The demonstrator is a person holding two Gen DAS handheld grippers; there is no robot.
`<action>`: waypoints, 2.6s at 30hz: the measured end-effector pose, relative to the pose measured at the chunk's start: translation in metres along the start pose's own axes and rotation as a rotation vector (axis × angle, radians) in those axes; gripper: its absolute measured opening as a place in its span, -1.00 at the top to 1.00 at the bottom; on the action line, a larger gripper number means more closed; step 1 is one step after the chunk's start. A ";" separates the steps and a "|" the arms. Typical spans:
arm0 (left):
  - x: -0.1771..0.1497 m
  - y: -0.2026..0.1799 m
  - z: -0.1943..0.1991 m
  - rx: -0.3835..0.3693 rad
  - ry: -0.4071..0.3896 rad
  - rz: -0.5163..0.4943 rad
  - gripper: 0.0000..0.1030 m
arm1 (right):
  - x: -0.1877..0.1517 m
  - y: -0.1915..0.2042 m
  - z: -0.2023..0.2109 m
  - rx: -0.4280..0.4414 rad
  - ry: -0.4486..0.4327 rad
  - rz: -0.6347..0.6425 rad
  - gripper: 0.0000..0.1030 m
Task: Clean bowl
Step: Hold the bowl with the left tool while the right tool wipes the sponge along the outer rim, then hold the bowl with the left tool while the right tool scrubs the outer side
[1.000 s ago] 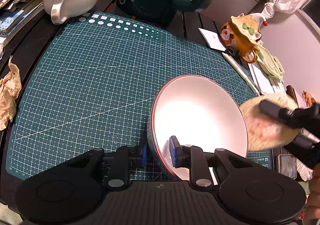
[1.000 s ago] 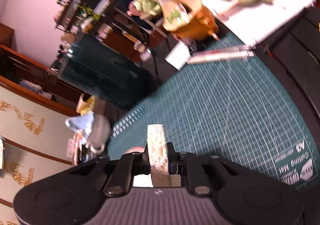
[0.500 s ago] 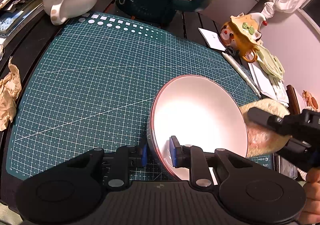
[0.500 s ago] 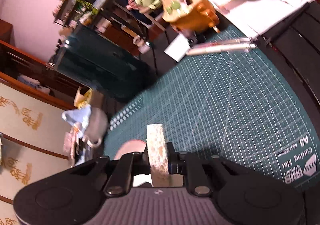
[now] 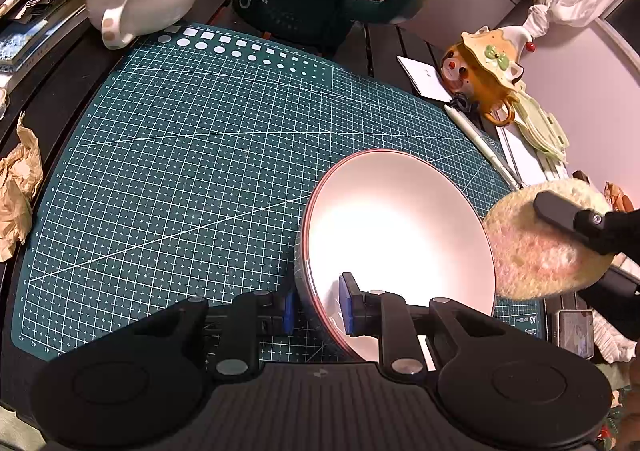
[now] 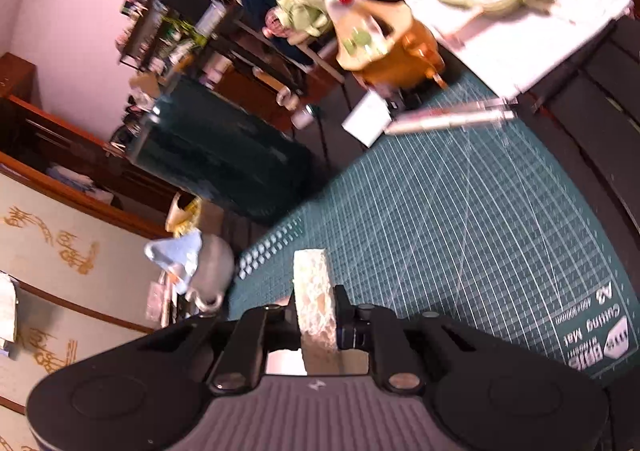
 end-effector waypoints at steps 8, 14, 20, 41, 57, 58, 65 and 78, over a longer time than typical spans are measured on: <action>0.000 0.001 0.001 0.000 0.000 0.000 0.59 | 0.005 0.002 0.009 0.030 -0.020 -0.017 0.75; 0.000 0.002 0.001 -0.003 -0.001 0.004 0.59 | -0.004 -0.004 -0.006 -0.013 0.037 -0.029 0.75; 0.001 0.003 0.001 -0.003 0.000 0.001 0.59 | 0.000 -0.002 -0.001 0.013 0.011 -0.023 0.75; 0.001 0.003 0.001 -0.004 0.000 0.001 0.59 | -0.005 -0.005 -0.005 -0.019 0.038 -0.023 0.75; 0.001 0.002 0.002 -0.003 0.002 0.000 0.59 | 0.007 0.000 0.015 0.027 -0.022 -0.018 0.75; 0.001 0.002 0.002 -0.002 0.002 -0.002 0.59 | 0.004 -0.001 0.008 0.011 -0.004 -0.016 0.75; 0.001 0.001 0.002 -0.003 0.002 0.001 0.59 | 0.003 0.000 0.011 0.022 -0.001 -0.025 0.75; 0.002 -0.001 0.000 0.000 0.004 -0.007 0.59 | -0.003 0.003 0.005 0.012 0.000 0.010 0.75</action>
Point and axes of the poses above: each gripper's, at about its wrist camera, not at the fingertips, and z roughly against the way its jaws point, y to its left, x to its top, the point moved 5 cm from there along -z, roughly the way its jaws point, and after that the axes turned 12 degrees about -x, right-handed, at the moved point
